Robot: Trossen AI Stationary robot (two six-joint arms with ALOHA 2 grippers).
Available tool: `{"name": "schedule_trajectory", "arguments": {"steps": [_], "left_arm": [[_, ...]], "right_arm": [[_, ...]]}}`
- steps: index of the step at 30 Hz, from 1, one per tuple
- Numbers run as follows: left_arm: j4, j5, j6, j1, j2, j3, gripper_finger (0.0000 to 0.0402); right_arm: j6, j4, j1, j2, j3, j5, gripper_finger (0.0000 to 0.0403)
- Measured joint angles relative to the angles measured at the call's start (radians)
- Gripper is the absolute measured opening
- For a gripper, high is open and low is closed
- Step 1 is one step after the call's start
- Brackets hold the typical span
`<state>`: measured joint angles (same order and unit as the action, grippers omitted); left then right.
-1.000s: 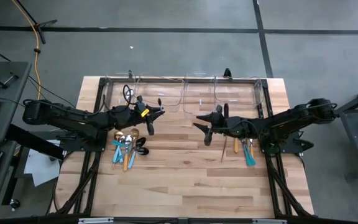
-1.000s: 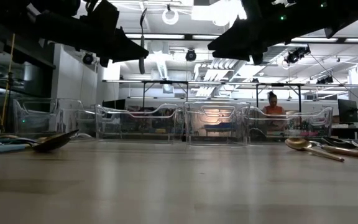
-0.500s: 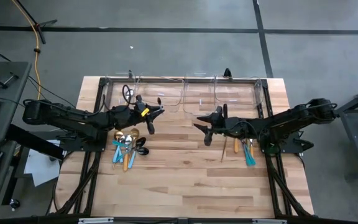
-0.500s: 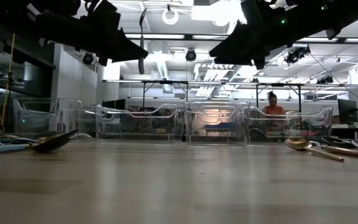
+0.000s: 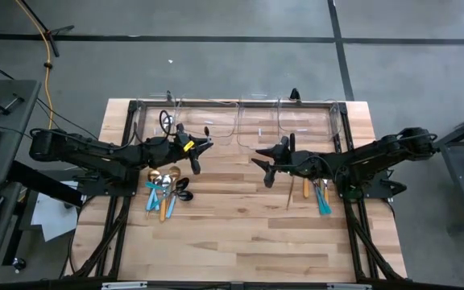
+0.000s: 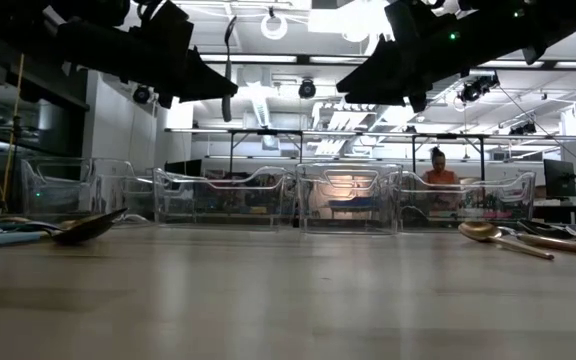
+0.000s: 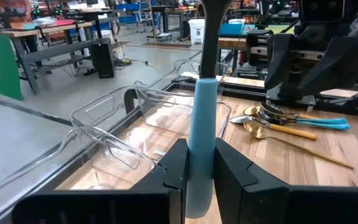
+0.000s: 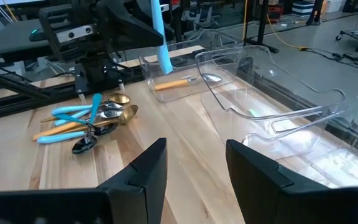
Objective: Sort silverware by color (type)
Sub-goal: Put the blue spoon into the middle left transparent bin
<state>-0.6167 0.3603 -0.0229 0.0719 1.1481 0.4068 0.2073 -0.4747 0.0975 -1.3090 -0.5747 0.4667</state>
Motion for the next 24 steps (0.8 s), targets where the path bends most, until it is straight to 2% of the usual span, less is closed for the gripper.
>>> {"name": "schedule_trajectory", "arguments": {"steps": [12, 24], "left_arm": [[-0.013, 0.012, 0.016, 0.015, 0.000, 0.000, 0.0033], [0.115, 0.030, -0.077, 0.033, 0.000, 0.001, 0.0033]], "right_arm": [[0.047, 0.003, 0.000, 0.000, 0.000, -0.003, 0.0149], [-0.011, -0.041, -0.029, 0.000, 0.000, -0.002, 0.0149]]}}
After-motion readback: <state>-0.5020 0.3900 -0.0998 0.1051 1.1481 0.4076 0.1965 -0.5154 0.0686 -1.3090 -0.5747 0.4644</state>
